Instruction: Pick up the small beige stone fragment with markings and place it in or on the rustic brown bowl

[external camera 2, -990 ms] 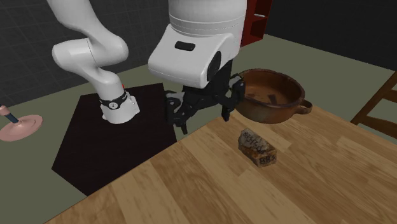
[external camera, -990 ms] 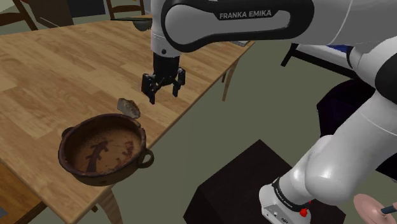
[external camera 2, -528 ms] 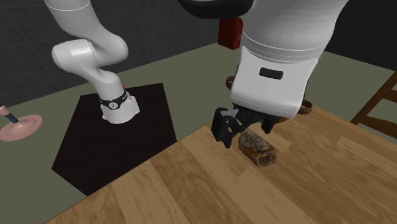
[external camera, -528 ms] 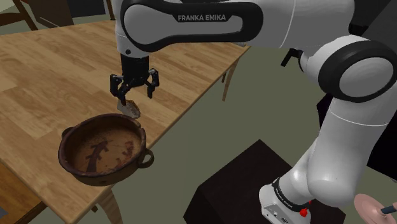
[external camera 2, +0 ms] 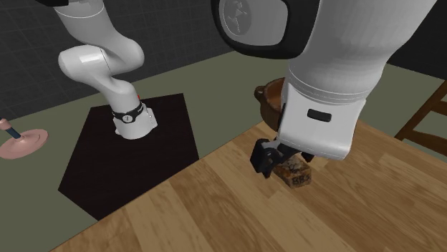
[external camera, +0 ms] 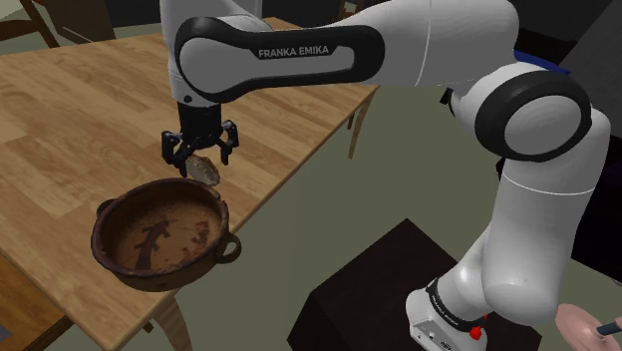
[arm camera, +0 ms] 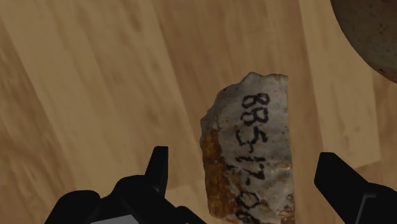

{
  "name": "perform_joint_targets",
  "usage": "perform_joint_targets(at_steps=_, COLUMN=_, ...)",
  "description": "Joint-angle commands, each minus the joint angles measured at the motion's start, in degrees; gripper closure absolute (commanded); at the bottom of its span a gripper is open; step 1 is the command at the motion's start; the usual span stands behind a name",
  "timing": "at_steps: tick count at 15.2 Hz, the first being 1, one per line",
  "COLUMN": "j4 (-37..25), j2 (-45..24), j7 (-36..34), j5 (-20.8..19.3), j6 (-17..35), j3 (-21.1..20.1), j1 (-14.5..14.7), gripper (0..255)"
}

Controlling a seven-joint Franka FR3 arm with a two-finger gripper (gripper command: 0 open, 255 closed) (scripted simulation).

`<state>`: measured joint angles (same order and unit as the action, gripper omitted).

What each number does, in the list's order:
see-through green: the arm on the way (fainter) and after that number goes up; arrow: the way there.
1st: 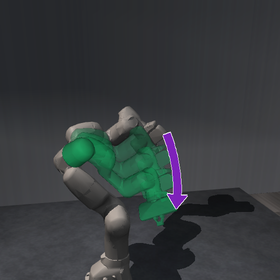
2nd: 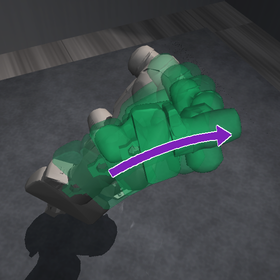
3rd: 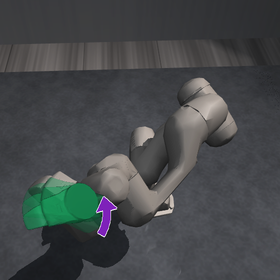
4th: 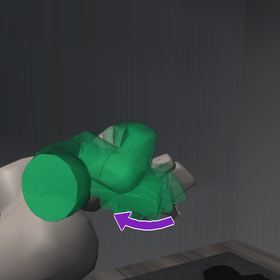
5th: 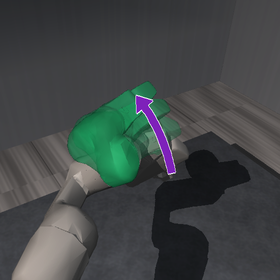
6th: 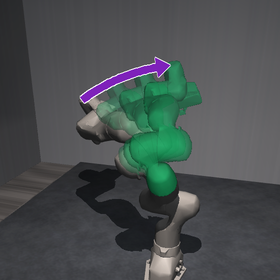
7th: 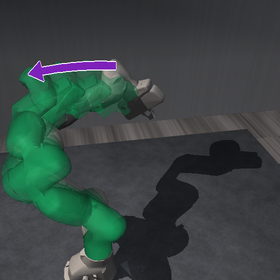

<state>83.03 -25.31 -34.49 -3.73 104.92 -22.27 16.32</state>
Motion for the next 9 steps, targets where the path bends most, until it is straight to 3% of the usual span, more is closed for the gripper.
perform_joint_targets(at_steps=1, j4=0.9, j2=-0.2, j7=-0.1, j5=-0.1, j6=1.1, j3=0.0, j1=0.0, gripper=0)
perform_joint_targets(at_steps=8, j4=0.8, j2=-0.2, j7=-0.1, j5=-0.1, j6=1.1, j3=0.0, j1=0.0, gripper=0)
perform_joint_targets(at_steps=9, j4=0.8, j2=-0.2, j7=-0.1, j5=-0.1, j6=1.1, j3=0.0, j1=0.0, gripper=255)
